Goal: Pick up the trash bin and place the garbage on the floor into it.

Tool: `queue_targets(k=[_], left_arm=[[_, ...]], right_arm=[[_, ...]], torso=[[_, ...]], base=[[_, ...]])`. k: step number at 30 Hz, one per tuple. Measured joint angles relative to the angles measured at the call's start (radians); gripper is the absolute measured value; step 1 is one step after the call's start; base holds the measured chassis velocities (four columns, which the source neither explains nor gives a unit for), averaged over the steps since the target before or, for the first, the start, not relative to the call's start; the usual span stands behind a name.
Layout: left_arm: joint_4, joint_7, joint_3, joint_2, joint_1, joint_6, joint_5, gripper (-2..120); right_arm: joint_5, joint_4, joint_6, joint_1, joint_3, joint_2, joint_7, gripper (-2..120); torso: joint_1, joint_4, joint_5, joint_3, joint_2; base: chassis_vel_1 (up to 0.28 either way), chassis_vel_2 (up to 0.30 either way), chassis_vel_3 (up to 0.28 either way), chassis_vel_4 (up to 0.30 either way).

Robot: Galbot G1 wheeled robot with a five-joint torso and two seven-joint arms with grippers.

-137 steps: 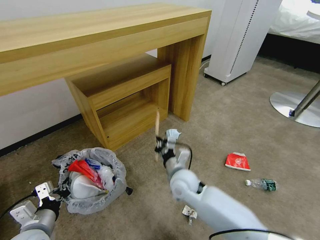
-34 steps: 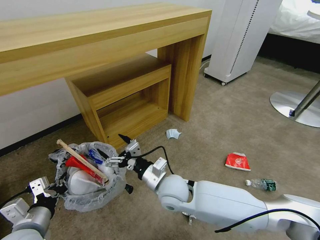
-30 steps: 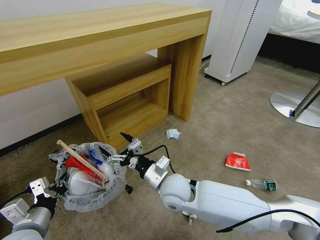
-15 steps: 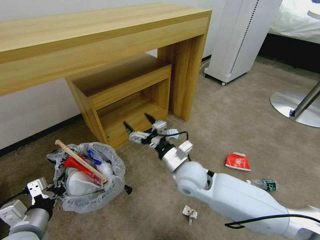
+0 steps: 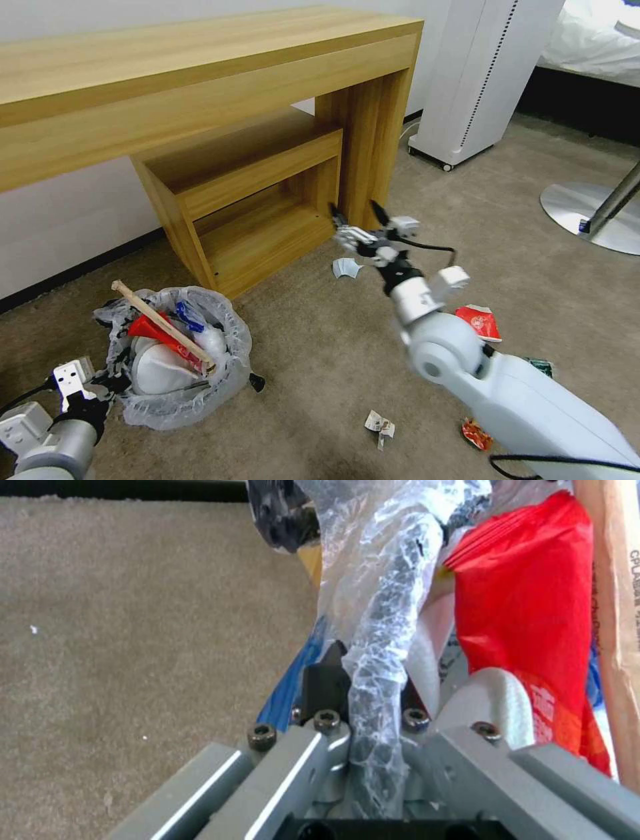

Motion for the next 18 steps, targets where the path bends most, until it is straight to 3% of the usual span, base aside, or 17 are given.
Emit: queue_targets(k=[8,18], left_arm=[[0.015,-0.001,0.002,0.001,-0.007,0.0,0.0,1],[0.038,-0.002,0.007,0.003,-0.017,0.002,0.003,1]], right_arm=[[0.121,0.083,-0.098,-0.185,0.108,-0.092,0.116,100],[0.191,0.063,-0.201,-0.255,0.047,-0.131,0.241,100]], torso=[[0.0,0.0,-0.0001,0.0,0.0],[0.0,0.0,-0.0001,0.0,0.0]], base=[[0.0,0.0,0.0,0.0],[0.0,0.0,0.0,0.0]])
